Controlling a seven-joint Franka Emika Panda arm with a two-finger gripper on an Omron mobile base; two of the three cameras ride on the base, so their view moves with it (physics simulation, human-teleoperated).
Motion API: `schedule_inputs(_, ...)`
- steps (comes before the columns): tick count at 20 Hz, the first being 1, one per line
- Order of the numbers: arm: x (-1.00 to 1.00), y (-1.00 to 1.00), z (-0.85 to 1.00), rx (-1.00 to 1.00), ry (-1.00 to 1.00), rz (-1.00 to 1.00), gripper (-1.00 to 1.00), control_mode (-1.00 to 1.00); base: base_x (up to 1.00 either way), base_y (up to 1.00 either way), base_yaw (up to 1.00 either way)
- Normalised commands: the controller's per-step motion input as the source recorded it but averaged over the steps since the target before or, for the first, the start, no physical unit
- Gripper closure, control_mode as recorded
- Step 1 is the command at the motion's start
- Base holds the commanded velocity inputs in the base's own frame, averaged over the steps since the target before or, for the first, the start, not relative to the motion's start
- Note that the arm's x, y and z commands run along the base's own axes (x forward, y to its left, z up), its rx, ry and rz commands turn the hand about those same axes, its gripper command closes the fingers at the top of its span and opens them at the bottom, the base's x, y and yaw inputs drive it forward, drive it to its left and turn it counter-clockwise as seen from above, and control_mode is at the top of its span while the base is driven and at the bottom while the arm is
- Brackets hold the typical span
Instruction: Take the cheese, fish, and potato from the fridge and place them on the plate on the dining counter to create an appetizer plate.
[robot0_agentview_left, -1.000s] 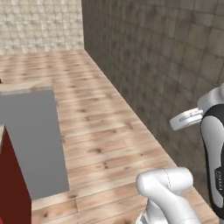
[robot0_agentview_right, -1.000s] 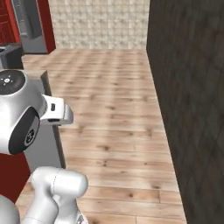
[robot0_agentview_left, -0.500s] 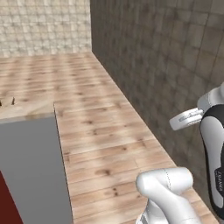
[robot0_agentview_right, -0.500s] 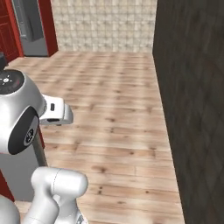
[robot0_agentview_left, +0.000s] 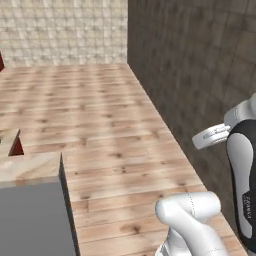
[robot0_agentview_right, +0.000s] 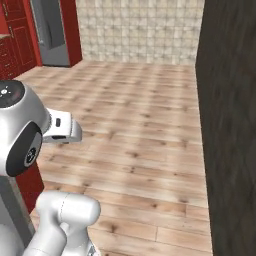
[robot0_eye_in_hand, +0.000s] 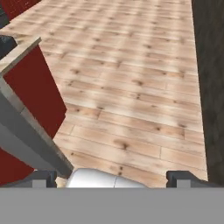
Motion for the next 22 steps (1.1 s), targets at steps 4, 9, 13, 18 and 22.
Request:
schedule_inputs(4,0.00,0.00,0.00,0.00,0.00,0.00,-1.00,1.00,1.00,-0.43,0.29)
schedule_inputs(9,0.00,0.00,0.00,0.00,0.00,0.00,-1.00,1.00,1.00,-0.21,0.36)
schedule_inputs(13,0.00,0.00,0.00,0.00,0.00,0.00,-1.00,1.00,1.00,-0.02,0.37)
schedule_inputs(18,0.00,0.00,0.00,0.00,0.00,0.00,-1.00,1.00,1.00,0.00,0.24)
schedule_inputs(22,0.00,0.00,0.00,0.00,0.00,0.00,-1.00,1.00,1.00,0.00,0.08)
